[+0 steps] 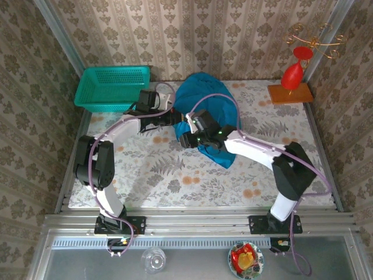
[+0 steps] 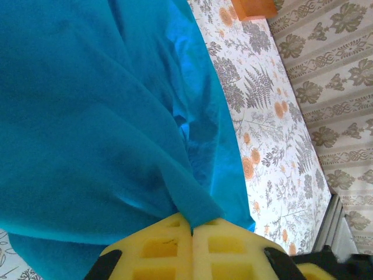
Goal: Fold the inside-out t-shirt
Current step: Turn the T-shirt inside out at the center of the table.
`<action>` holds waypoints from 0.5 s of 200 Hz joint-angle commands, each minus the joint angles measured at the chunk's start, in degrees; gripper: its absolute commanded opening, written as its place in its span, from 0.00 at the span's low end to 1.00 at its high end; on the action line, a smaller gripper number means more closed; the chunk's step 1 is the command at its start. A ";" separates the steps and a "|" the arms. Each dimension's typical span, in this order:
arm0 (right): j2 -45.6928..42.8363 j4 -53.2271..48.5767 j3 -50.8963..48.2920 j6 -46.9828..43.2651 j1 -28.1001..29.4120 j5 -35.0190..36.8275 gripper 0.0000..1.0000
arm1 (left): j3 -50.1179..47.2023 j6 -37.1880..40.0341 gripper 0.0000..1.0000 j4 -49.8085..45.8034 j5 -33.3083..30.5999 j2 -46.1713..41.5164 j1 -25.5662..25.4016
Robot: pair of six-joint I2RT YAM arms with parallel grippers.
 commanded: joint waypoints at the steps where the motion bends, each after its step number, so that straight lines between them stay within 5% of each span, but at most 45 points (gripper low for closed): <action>1: 4.34 -0.63 2.69 1.74 0.94 7.61 0.52 | -1.29 -0.72 0.02 1.06 -0.74 -2.95 0.42; 62: 12.72 7.34 2.61 7.35 1.44 13.32 0.73 | -2.44 -2.91 0.04 3.17 -1.47 -4.26 1.38; 82: 14.60 7.86 4.37 7.10 1.49 15.95 0.70 | -2.70 -3.11 0.05 3.43 -1.67 -4.80 1.66; 100: 14.90 6.90 5.53 6.00 1.52 18.95 0.56 | -3.19 -3.16 0.05 3.53 -1.77 -5.27 1.99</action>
